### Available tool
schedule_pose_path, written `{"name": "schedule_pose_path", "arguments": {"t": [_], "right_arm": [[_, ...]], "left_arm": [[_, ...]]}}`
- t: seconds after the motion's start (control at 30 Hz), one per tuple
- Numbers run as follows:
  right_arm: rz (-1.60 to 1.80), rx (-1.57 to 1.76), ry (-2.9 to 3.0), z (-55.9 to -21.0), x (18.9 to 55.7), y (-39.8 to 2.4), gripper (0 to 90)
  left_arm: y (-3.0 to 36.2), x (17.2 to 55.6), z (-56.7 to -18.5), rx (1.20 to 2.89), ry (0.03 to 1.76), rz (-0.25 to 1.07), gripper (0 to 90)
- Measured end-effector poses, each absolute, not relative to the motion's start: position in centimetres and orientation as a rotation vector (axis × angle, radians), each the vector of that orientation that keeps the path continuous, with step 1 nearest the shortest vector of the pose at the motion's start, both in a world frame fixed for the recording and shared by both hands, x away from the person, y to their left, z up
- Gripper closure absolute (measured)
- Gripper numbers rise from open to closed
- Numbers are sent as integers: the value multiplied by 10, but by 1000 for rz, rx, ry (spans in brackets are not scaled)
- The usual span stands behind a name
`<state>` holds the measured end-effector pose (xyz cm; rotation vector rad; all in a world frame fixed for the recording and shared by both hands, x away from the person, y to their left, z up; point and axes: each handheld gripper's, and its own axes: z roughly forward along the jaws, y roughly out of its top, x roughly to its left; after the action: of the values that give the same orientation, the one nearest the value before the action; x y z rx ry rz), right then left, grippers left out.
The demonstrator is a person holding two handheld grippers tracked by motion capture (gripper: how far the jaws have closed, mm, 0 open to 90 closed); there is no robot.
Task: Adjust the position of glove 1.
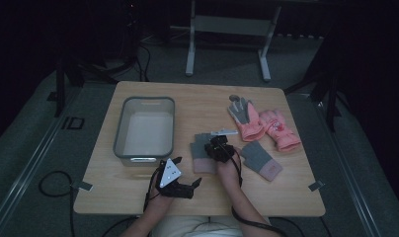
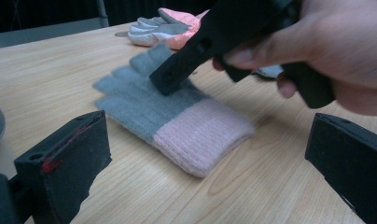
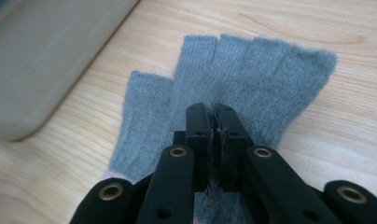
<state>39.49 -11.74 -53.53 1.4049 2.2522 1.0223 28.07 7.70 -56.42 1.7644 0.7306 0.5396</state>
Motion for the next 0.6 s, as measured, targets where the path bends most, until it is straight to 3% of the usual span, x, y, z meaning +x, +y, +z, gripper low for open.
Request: {"name": "schedule_pose_path", "arguments": {"t": [0.4, 0.6], "right_arm": [[1005, 1393, 2243, -551, 398, -116, 677], [1027, 1286, 2253, -533, 395, -137, 684]], "left_arm": [[77, 281, -564, 1764, 731, 536, 0], [77, 281, -564, 1766, 728, 535, 0]]}}
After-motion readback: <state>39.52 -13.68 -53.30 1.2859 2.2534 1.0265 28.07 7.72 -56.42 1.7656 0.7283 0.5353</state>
